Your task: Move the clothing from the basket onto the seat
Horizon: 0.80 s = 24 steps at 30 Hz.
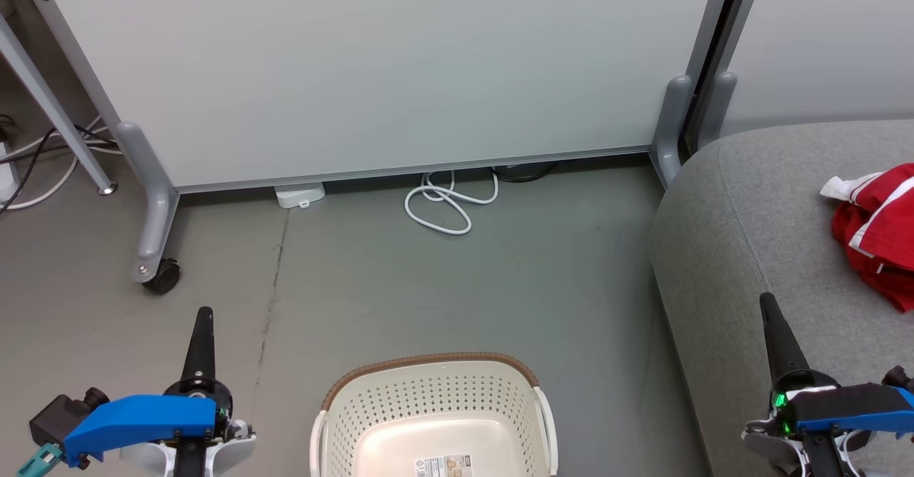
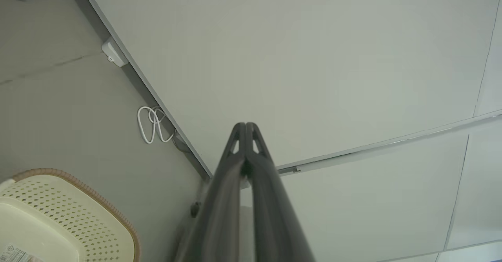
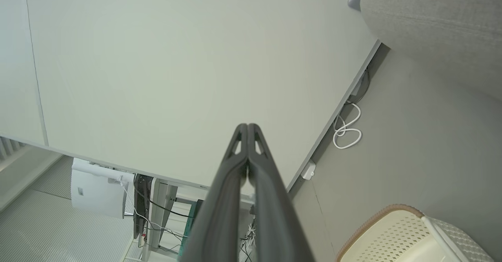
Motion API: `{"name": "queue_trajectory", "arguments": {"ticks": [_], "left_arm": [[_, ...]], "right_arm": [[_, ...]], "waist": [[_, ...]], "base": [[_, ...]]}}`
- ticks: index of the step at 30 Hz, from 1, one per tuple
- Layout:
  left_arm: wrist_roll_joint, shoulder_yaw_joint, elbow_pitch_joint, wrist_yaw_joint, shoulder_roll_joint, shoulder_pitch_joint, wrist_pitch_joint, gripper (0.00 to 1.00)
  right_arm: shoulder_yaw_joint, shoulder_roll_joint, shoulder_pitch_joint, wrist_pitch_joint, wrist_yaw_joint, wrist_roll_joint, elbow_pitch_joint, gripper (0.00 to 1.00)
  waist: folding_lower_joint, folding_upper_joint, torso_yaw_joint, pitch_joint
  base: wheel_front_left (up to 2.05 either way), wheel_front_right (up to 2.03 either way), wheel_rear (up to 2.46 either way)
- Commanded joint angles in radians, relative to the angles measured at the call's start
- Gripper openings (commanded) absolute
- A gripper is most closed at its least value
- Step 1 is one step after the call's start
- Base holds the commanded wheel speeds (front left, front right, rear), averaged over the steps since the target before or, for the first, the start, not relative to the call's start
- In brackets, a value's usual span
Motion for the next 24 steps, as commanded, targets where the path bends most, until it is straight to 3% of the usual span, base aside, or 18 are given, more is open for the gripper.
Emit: {"name": "queue_trajectory", "arguments": {"ticks": [1,24], "left_arm": [[-0.028,0.006,-0.01,-0.006,0.001,-0.022,0.008,0.0],[-0.218,0.028,-0.018,-0.011,-0.001,-0.026,0.057,0.0]], "right_arm": [[0.001,-0.007,-0.017,0.01,0.001,0.03,-0.004,0.0],[0.002,-0.008,-0.023,0.059,0.001,0.22,0.004,0.0]], "waist": [[-0.0001,0.0,-0.001,0.0],[-0.0001,0.0,-0.014,-0.004]], "base": [[0.0,0.0,0.0],[0.0,0.0,0.0]]}}
